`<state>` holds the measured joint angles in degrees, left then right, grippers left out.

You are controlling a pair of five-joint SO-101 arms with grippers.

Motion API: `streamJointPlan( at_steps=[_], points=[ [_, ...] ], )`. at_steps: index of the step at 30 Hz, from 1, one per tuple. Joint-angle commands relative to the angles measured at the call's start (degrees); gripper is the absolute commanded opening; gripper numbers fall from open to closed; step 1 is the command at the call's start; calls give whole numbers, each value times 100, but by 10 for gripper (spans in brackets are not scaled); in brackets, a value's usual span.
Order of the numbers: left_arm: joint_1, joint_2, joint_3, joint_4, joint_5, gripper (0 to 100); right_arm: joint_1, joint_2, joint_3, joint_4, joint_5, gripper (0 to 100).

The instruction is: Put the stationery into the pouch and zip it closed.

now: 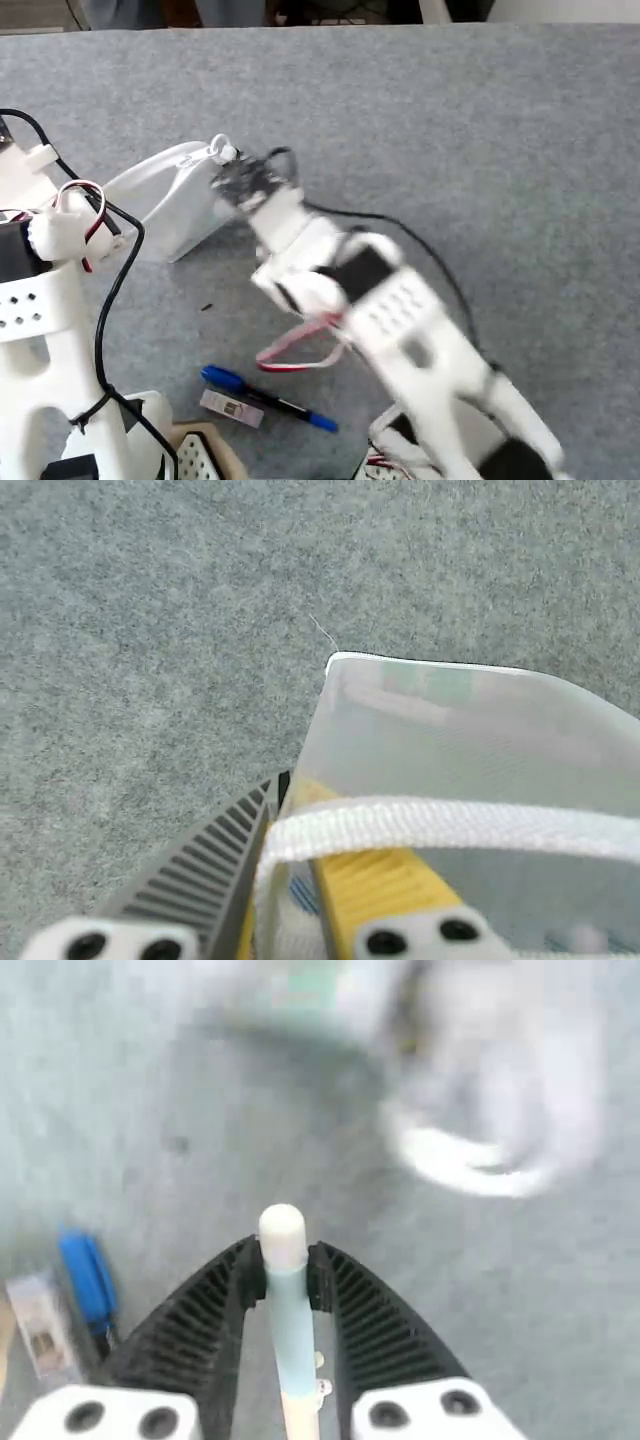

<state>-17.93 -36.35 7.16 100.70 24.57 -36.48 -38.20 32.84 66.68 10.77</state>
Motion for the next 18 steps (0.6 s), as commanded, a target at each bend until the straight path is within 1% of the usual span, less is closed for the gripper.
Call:
streamJointPlan(
  at_steps=[1, 3, 5, 8, 12, 14, 18],
  points=[
    [-22, -53, -171, -62, -62, 29, 149, -1464, -637, -132, 35, 12],
    [84, -53, -171, -44, -176, 29, 158, -1903, -954, -457, 35, 12],
    [391, -62, -180, 0, -299, 29, 158, -2053, -1270, -835, 35, 12],
    [848, -202, -180, 18, -343, 29, 167, -1982, -1807, -1275, 26, 12],
    [1209, -545, -180, 18, -387, 29, 158, -1727, -2563, -1916, -9, 12],
    [1262, -589, -180, 18, -378, 29, 132, -1508, -2888, -2189, -26, 12],
    [1262, -545, -136, 9, -378, 29, 123, -954, -3266, -2567, -756, 12]
  ],
)
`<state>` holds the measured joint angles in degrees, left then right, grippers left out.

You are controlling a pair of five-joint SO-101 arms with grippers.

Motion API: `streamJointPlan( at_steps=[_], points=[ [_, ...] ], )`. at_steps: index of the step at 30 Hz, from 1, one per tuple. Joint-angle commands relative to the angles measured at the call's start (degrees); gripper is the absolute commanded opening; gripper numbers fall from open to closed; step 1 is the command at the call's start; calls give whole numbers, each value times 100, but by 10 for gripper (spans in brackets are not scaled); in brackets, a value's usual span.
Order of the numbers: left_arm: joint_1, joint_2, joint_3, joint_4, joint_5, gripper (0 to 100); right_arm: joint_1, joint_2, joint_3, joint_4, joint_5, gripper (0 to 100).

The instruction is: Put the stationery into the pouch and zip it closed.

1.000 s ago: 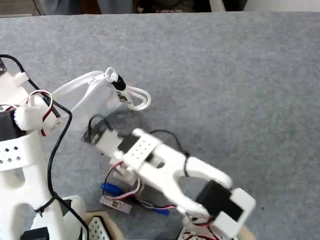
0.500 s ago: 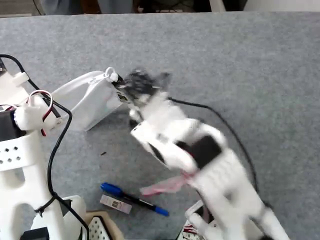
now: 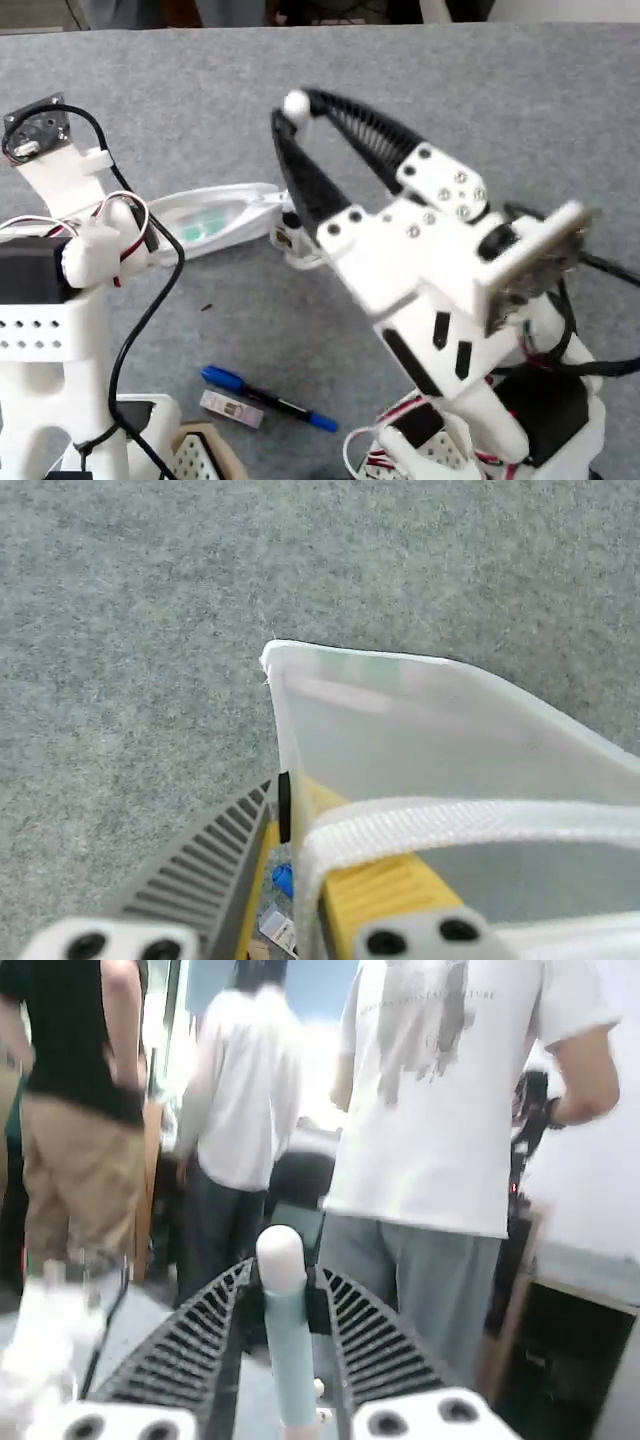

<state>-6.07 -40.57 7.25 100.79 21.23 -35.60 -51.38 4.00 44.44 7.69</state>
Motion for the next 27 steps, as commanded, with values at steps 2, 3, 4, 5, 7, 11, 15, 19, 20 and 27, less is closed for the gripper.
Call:
streamJointPlan(
  at_steps=[2, 3, 4, 5, 7, 11, 15, 19, 20, 27],
  points=[
    [75, -123, -136, 0, -44, 29, 35, 629, -409, -607, -782, 12],
    [75, -123, -136, 0, -44, 29, 26, 752, -400, -756, -949, 12],
    [75, -123, -127, 0, -44, 29, -44, 857, -400, -897, -1108, 12],
    [75, -123, -127, 0, -44, 29, -97, 954, -400, -1020, -1231, 12],
    [75, -123, -127, 0, -44, 29, -211, 1103, -400, -1196, -1433, 12],
    [75, -123, -127, 0, -44, 29, -422, 1209, -207, -1125, -1477, 12],
    [75, -123, -127, 0, -44, 29, -422, 1103, 400, -949, -1477, 12],
    [75, -114, -40, -9, -53, 29, -431, 796, 734, -897, -1486, 12],
    [75, -114, -31, -9, -53, 29, -448, 699, 831, -897, -1503, 12],
    [75, -114, -40, -18, -53, 29, -703, -92, 1226, -897, -1486, 12]
  ],
)
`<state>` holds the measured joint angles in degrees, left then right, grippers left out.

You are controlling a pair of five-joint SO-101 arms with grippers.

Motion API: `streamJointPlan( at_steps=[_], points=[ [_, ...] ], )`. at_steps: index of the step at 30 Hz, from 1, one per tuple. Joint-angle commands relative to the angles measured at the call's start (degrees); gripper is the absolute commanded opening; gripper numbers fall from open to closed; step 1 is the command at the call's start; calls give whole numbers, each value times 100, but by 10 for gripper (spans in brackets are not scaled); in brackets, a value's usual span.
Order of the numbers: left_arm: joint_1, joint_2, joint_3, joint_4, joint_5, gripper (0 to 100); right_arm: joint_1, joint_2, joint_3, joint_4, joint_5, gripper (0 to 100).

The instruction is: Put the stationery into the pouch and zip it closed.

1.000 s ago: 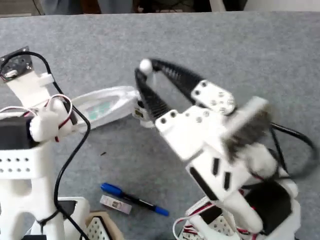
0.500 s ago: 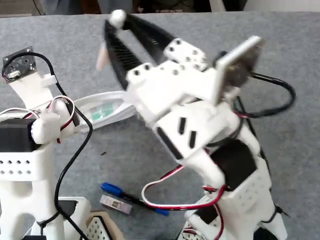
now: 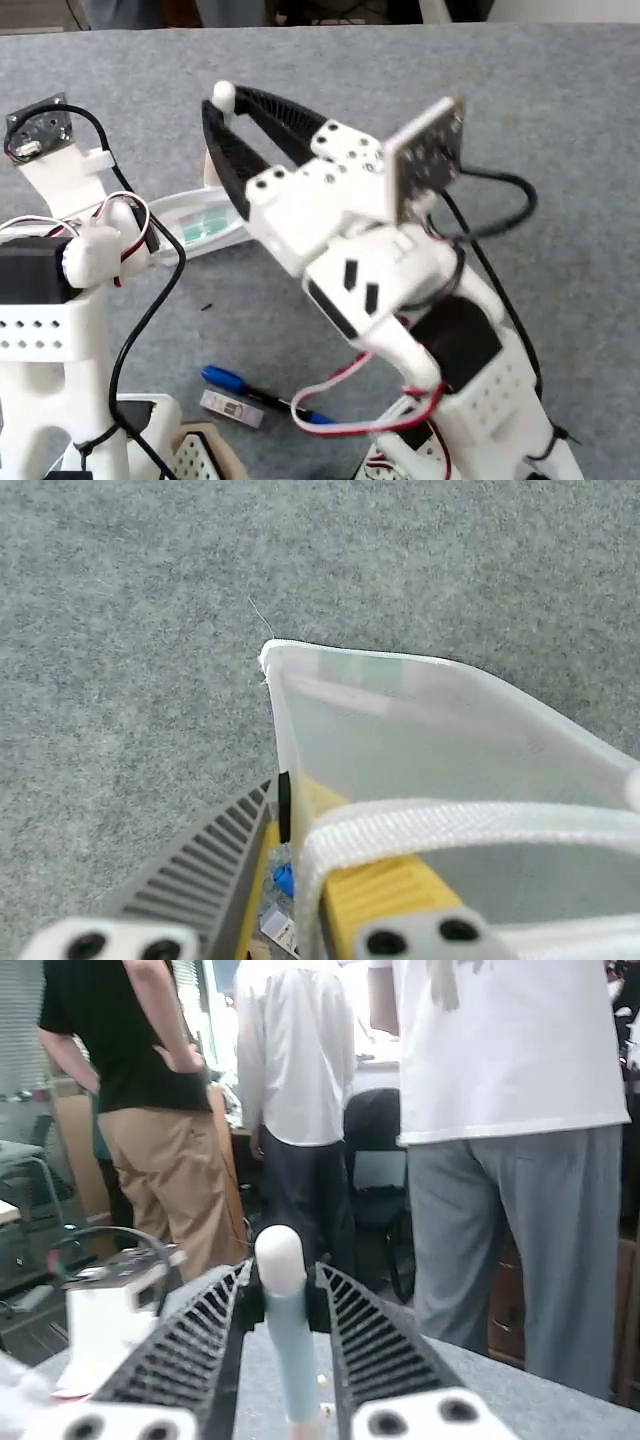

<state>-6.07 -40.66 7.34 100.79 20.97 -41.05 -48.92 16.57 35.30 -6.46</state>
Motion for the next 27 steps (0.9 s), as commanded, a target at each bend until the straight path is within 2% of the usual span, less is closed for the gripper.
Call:
streamJointPlan(
  at_steps=[1, 16, 27],
  points=[
    [75, -105, -48, -18, -26, 29, -158, -400, -66, 18, -70, 12],
    [75, -105, -57, -18, -26, 29, -167, -418, -444, 633, 79, 12],
    [75, -105, -75, -26, -26, 29, -167, -453, 444, 624, 105, 15]
  ],
)
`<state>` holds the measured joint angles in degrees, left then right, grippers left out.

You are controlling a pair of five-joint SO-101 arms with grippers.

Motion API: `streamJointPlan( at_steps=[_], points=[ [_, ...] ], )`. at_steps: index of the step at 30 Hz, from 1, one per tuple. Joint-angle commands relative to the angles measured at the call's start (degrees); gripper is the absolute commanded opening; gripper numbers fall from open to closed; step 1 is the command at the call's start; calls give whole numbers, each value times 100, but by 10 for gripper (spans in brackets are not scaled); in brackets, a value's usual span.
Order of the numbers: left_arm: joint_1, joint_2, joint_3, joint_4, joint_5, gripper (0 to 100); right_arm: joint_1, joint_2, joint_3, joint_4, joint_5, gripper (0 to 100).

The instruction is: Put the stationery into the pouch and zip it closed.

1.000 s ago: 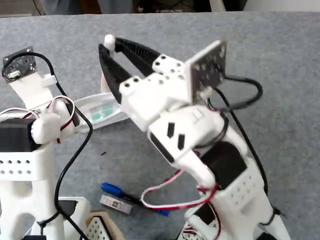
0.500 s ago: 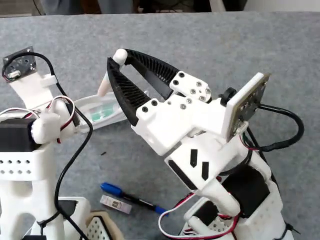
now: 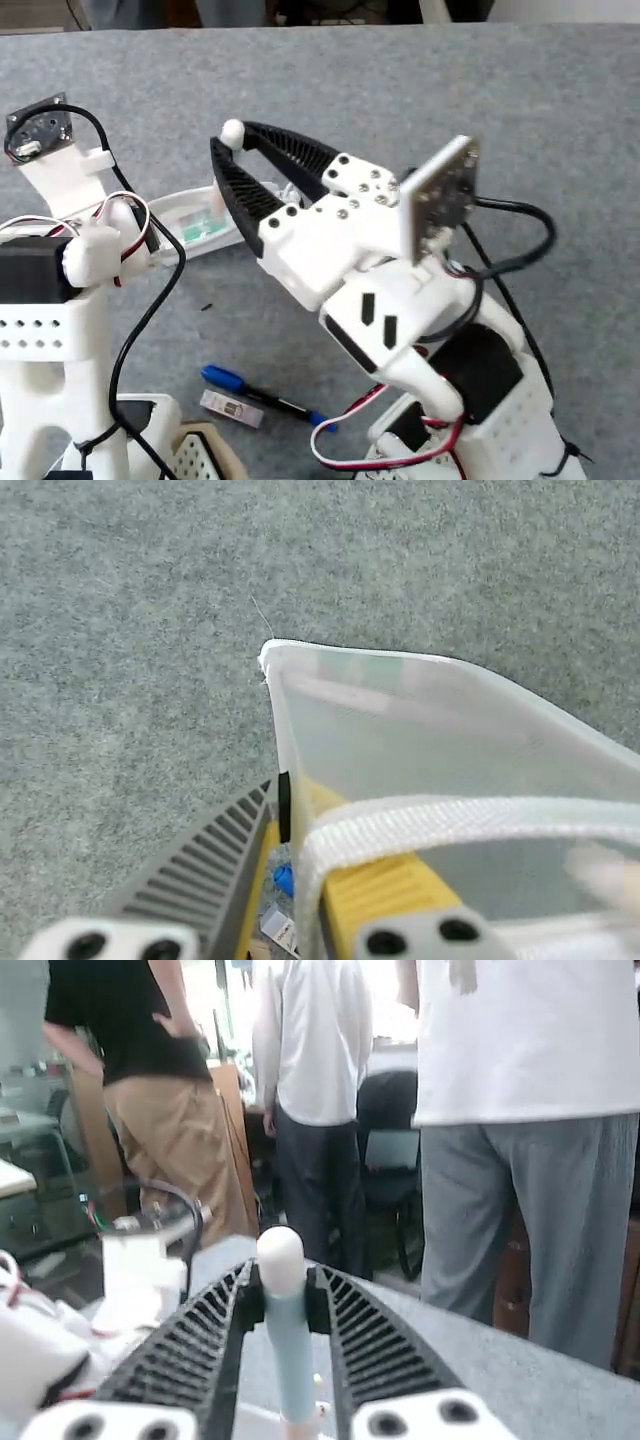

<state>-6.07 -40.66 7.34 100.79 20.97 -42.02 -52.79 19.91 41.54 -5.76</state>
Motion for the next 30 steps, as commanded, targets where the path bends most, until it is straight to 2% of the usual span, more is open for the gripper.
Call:
streamJointPlan(
  at_steps=[1, 7, 20, 24, 30],
  points=[
    [75, -105, -66, -26, -26, 29, -70, -66, 171, 0, 35, 16],
    [75, -105, -66, -26, -26, 29, -70, -66, 295, 158, 35, 138],
    [75, -105, -66, -26, -26, 29, -26, -84, 136, 360, 35, 139],
    [57, -105, -92, -26, -26, 29, 264, -391, 171, 1222, 35, 139],
    [-426, -105, -101, -105, -26, 29, 484, -602, 295, 3174, 35, 140]
  ],
)
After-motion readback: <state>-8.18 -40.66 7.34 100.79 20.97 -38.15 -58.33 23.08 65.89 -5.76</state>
